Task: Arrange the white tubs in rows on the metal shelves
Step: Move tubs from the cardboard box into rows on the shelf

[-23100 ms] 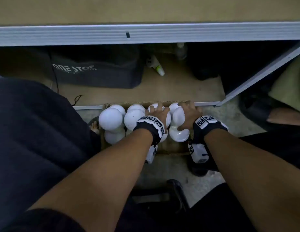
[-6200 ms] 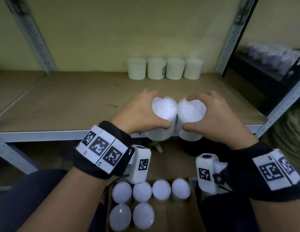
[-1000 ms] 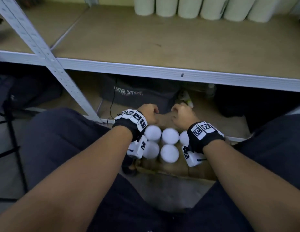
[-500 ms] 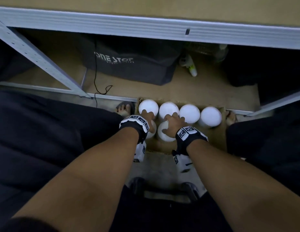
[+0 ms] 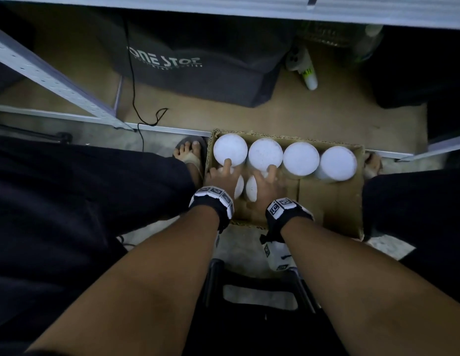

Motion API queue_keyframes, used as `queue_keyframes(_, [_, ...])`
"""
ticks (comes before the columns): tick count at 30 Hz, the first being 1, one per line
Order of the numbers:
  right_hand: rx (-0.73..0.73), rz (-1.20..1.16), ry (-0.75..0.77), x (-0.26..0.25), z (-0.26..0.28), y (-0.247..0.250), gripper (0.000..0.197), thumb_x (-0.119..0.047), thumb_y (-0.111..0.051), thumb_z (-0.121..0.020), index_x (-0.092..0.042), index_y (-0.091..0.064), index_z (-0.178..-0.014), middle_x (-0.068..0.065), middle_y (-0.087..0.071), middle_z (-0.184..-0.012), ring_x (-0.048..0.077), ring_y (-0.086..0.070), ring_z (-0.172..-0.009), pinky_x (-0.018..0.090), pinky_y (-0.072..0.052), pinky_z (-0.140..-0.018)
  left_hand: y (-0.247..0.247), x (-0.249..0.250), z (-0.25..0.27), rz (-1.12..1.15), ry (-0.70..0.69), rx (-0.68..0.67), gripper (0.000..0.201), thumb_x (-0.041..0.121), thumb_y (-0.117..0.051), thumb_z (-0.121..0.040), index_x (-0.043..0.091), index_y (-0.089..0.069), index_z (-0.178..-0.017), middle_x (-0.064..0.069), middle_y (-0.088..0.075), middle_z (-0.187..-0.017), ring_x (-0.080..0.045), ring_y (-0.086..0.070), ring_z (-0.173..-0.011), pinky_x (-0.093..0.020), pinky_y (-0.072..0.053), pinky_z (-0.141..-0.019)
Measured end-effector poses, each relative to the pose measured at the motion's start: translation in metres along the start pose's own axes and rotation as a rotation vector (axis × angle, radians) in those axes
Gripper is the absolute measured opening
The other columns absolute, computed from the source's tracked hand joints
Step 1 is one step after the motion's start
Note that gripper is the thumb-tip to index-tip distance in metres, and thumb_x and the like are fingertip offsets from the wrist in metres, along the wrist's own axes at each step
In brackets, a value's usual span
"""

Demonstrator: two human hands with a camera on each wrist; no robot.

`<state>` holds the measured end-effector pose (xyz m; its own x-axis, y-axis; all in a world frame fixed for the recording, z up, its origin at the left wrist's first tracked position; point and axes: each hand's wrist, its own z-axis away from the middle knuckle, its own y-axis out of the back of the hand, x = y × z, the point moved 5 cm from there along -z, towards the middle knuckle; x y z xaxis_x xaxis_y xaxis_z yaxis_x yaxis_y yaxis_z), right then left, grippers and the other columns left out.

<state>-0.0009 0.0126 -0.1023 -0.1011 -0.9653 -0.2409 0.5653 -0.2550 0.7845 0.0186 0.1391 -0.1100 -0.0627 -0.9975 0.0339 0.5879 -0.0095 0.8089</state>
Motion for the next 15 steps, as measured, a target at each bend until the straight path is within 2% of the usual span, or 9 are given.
queue_keyframes(1, [0.013, 0.003, -0.001, -0.001, -0.001, -0.001, 0.087, -0.039, -0.075, -0.063, -0.031, -0.035, -0.140, 0.010, -0.026, -0.140, 0.036, -0.037, -0.123, 0.036, -0.043, -0.099, -0.007, -0.001, -0.008, 0.029, -0.014, -0.005, 0.062, 0.041, -0.086, -0.042, 0.025, -0.060, -0.096, -0.006, -0.062, -0.098, -0.023, -0.053, -0.049, -0.027, -0.043, -0.046])
queue_keyframes(2, [0.013, -0.001, -0.006, -0.002, -0.001, 0.000, 0.086, -0.038, -0.076, -0.060, -0.030, -0.038, -0.137, 0.010, -0.027, -0.138, 0.037, -0.038, -0.121, 0.037, -0.045, -0.096, -0.013, -0.001, -0.014, 0.035, -0.041, 0.023, 0.061, 0.041, -0.086, -0.041, 0.025, -0.060, -0.093, -0.005, -0.062, -0.096, -0.021, -0.050, -0.045, -0.026, -0.041, -0.044])
queue_keyframes(4, [0.005, -0.024, -0.012, -0.003, -0.001, 0.000, 0.083, -0.036, -0.076, -0.061, -0.029, -0.039, -0.136, 0.010, -0.027, -0.139, 0.036, -0.037, -0.121, 0.037, -0.045, -0.095, -0.012, 0.000, -0.016, 0.045, -0.029, 0.044, 0.057, 0.043, -0.085, -0.043, 0.026, -0.061, -0.092, -0.004, -0.061, -0.095, -0.022, -0.050, -0.046, -0.027, -0.042, -0.044])
queue_keyframes(6, [-0.018, -0.028, -0.016, -0.003, -0.001, 0.001, 0.084, -0.033, -0.078, -0.062, -0.028, -0.040, -0.136, 0.010, -0.026, -0.140, 0.035, -0.038, -0.121, 0.035, -0.043, -0.096, 0.001, 0.003, -0.004, 0.006, -0.033, 0.061, 0.057, 0.043, -0.085, -0.046, 0.027, -0.062, -0.097, -0.004, -0.059, -0.099, -0.023, -0.054, -0.052, -0.028, -0.046, -0.047])
queue_keyframes(8, [-0.025, -0.025, -0.025, -0.003, 0.000, 0.004, 0.084, -0.031, -0.080, -0.060, -0.027, -0.041, -0.134, 0.010, -0.026, -0.140, 0.035, -0.040, -0.121, 0.033, -0.043, -0.096, 0.007, 0.004, 0.007, -0.015, -0.021, 0.012, 0.057, 0.034, -0.080, -0.064, 0.025, -0.056, -0.115, -0.008, -0.052, -0.115, -0.028, -0.060, -0.072, -0.036, -0.052, -0.060])
queue_keyframes(10, [-0.026, -0.034, -0.022, -0.004, 0.001, 0.008, 0.082, -0.032, -0.079, -0.060, -0.026, -0.043, -0.133, 0.011, -0.026, -0.139, 0.038, -0.043, -0.119, 0.034, -0.043, -0.096, 0.012, 0.004, 0.012, 0.002, -0.019, -0.025, 0.060, 0.028, -0.070, -0.078, 0.025, -0.043, -0.131, -0.011, -0.039, -0.130, -0.033, -0.056, -0.095, -0.042, -0.051, -0.077])
queue_keyframes(13, [-0.067, -0.059, -0.019, -0.004, 0.006, 0.017, 0.078, -0.033, -0.077, -0.065, -0.025, -0.040, -0.133, 0.012, -0.022, -0.142, 0.037, -0.046, -0.117, 0.035, -0.043, -0.096, 0.020, 0.001, 0.015, 0.071, -0.027, -0.099, 0.073, 0.035, -0.073, -0.075, 0.028, -0.032, -0.136, -0.009, -0.031, -0.135, -0.039, -0.048, -0.111, -0.048, -0.046, -0.090])
queue_keyframes(15, [-0.077, -0.045, -0.014, -0.002, 0.010, 0.026, 0.075, -0.037, -0.076, -0.068, -0.028, -0.039, -0.133, 0.011, -0.022, -0.140, 0.037, -0.045, -0.116, 0.037, -0.041, -0.098, 0.029, 0.002, 0.019, 0.073, -0.049, -0.186, 0.083, 0.033, -0.076, -0.070, 0.029, -0.029, -0.137, -0.009, -0.030, -0.136, -0.041, -0.042, -0.120, -0.050, -0.042, -0.096])
